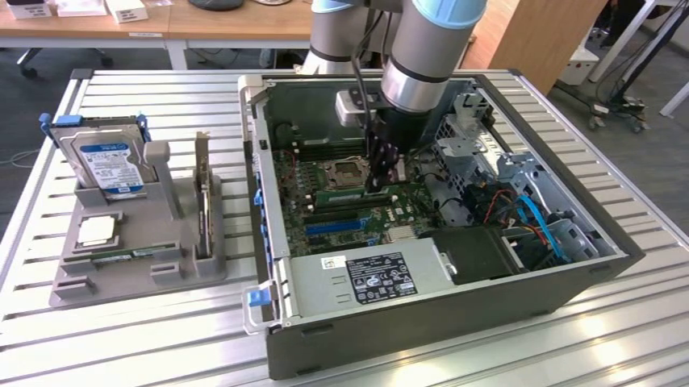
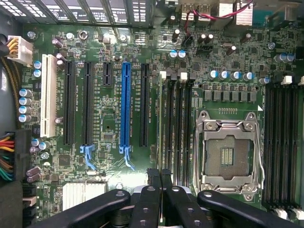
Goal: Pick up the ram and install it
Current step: 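Insert the ram into the slot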
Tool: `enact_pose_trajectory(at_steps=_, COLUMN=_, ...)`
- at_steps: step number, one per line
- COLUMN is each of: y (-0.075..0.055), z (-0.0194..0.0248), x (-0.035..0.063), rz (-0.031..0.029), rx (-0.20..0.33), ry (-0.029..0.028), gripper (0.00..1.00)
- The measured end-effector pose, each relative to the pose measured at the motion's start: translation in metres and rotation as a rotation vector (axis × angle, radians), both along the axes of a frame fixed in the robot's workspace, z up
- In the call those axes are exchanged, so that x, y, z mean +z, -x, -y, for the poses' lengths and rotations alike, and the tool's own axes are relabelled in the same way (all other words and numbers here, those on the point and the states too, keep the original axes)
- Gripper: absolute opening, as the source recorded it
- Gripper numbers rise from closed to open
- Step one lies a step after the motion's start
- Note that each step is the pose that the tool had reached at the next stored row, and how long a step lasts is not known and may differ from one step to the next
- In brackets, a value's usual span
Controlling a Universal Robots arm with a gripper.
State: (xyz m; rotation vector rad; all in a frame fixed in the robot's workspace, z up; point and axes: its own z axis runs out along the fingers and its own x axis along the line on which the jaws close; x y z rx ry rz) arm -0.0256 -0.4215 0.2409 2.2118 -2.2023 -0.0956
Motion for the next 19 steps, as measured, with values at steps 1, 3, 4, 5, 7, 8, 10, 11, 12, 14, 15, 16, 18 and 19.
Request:
enact_pose_trajectory(at_steps=1, y=0.0000, z=0.0000, x=-0.0005, rz=0.0000, rx=0.000, ry=0.0000, gripper=0.11)
enact_pose_trajectory(at_steps=3, y=0.0000, z=0.0000, x=-0.0004, rz=-0.0001, rx=0.000, ry=0.0002, gripper=0.11)
enact_pose_trajectory(at_steps=4, y=0.0000, z=0.0000, x=-0.0005, rz=-0.0001, rx=0.000, ry=0.0002, gripper=0.11)
enact_pose_trajectory(at_steps=5, y=0.0000, z=0.0000, x=-0.0009, rz=0.0000, rx=0.000, ry=-0.0001, gripper=0.11)
enact_pose_trajectory(at_steps=7, y=0.0000, z=0.0000, x=-0.0017, rz=-0.0001, rx=0.000, ry=0.0001, gripper=0.11)
enact_pose_trajectory(at_steps=8, y=0.0000, z=0.0000, x=-0.0017, rz=0.0000, rx=0.000, ry=0.0002, gripper=0.11)
enact_pose_trajectory(at_steps=10, y=0.0000, z=0.0000, x=-0.0017, rz=-0.0001, rx=0.000, ry=0.0001, gripper=0.11)
enact_pose_trajectory(at_steps=11, y=-0.0001, z=0.0000, x=-0.0018, rz=0.0000, rx=0.000, ry=0.0002, gripper=0.11)
enact_pose_trajectory(at_steps=12, y=-0.0005, z=0.0000, x=-0.0019, rz=-0.0001, rx=0.000, ry=0.0001, gripper=0.11)
enact_pose_trajectory(at_steps=14, y=-0.0016, z=0.0000, x=-0.0021, rz=-0.0001, rx=0.000, ry=0.0001, gripper=0.11)
enact_pose_trajectory(at_steps=15, y=-0.0021, z=0.0000, x=-0.0022, rz=-0.0001, rx=0.000, ry=0.0001, gripper=0.11)
enact_pose_trajectory(at_steps=16, y=-0.0024, z=0.0000, x=-0.0022, rz=-0.0001, rx=0.000, ry=0.0001, gripper=0.11)
enact_pose_trajectory(at_steps=18, y=-0.0024, z=0.0000, x=-0.0023, rz=-0.0001, rx=0.000, ry=0.0001, gripper=0.11)
enact_pose_trajectory(at_steps=19, y=-0.0024, z=-0.0001, x=-0.0023, rz=0.0000, rx=0.000, ry=-0.0001, gripper=0.11)
